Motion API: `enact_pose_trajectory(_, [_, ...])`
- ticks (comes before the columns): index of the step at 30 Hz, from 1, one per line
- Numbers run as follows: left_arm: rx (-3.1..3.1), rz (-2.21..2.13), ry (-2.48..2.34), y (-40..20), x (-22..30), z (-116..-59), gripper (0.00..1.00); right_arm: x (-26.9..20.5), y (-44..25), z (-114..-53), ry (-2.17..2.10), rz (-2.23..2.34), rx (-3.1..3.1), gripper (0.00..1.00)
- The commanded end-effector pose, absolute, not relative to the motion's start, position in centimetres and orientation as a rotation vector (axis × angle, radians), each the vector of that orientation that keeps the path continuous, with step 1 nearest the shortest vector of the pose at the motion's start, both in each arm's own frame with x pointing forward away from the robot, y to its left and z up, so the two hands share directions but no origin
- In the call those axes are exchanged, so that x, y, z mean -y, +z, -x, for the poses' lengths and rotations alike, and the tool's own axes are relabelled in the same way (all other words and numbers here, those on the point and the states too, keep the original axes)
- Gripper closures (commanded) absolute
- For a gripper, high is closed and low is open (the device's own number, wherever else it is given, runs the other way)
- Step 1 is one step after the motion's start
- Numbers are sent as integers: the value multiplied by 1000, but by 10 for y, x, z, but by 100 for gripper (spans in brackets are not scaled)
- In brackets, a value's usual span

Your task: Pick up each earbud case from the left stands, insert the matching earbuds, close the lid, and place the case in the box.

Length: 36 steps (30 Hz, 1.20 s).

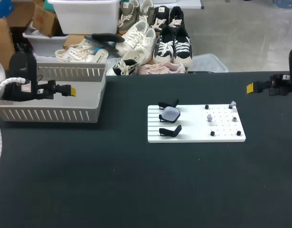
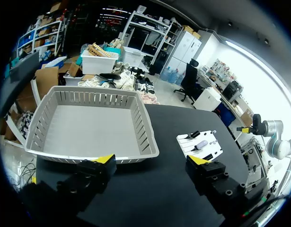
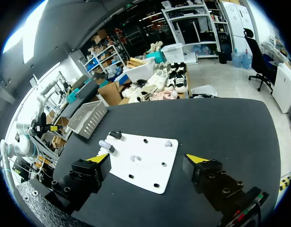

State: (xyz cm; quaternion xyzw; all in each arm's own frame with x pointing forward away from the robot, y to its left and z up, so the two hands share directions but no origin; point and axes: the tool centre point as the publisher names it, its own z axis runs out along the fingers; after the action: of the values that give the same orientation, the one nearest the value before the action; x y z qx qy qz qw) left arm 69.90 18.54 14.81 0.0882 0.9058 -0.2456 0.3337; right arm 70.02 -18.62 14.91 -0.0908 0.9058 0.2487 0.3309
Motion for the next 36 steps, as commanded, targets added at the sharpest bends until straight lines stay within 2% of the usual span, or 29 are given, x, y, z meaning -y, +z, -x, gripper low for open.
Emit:
enact_pose_trajectory(1, [-2372,-230,-636,149,-185,-700,0,187,149,-701,652,239,-2370,0])
enact_pose_trajectory(26, [-2372,-230,-636,149,-185,-700,0,187,149,-701,652,239,-2370,0])
enact_pose_trajectory(36, [-2317,-518,-649,150,-150,-703,0,187,149,-701,652,239,-2370,0])
